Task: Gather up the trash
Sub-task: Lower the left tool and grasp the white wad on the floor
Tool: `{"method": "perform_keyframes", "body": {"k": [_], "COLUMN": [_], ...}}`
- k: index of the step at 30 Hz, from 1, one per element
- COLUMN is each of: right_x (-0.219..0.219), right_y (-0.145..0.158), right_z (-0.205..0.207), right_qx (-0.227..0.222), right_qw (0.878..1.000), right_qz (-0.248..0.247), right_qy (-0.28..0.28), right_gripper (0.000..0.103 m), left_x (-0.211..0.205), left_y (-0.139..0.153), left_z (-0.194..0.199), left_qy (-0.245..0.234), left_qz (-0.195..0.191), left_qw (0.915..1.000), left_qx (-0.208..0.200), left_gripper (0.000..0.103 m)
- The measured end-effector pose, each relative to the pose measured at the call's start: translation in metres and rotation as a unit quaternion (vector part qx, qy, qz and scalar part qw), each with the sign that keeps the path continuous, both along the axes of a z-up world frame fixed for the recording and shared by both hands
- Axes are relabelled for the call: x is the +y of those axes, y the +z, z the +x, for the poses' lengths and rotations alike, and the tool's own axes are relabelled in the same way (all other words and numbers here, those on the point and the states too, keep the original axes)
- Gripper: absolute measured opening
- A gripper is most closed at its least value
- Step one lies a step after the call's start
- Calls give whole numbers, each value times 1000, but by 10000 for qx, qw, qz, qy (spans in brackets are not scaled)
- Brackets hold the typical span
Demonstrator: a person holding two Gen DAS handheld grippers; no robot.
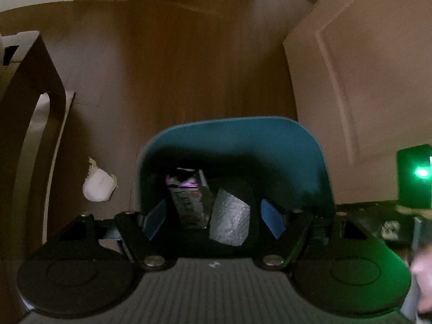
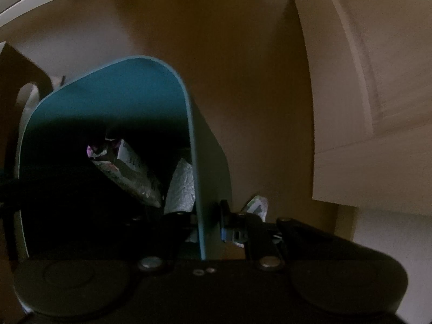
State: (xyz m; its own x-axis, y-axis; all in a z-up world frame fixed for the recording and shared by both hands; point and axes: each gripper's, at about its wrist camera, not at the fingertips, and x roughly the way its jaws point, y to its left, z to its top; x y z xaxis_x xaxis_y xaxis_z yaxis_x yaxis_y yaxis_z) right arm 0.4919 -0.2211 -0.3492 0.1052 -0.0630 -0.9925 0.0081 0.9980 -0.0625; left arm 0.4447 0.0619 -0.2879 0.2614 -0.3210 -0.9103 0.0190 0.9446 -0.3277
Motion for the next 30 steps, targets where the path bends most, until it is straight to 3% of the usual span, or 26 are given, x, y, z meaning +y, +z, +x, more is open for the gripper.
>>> {"method": "perform_keyframes", "body": {"k": [4,7,13,19,21,24,27,30], "right_x": [-14,-25,-41,-55,-58,-65,-60,-59], "right_y": [-1,-3,-12,-17,-17,-17,-16,-16], "right_z": [9,18,40,51,51,49,43,39], "right_qx": [-73,-104,-178,-339,-361,-353,-305,-223], "right_qw": [9999,9997,9995,9991,9990,9991,9992,9996], "right_qz": [-24,-29,-146,-256,-260,-244,-222,-156], "right_qy": [-121,-219,-198,-42,-11,-37,-94,-113], "right_gripper": [11,11,11,11,12,12,12,12], "left_x": [47,78,111,118,116,104,99,106], "left_y": [1,-26,-118,-207,-234,-270,-292,-300], "left_z": [-4,-3,9,29,34,36,34,36], "left_qy": [377,645,946,1115,912,144,-403,-535], "left_qz": [315,682,1160,1119,1222,1538,1838,1873], "left_qw": [9986,9956,9883,9860,9868,9862,9805,9794], "left_qx": [-206,-81,287,529,553,589,558,525], "left_gripper": [77,77,77,77,77,77,77,77]}}
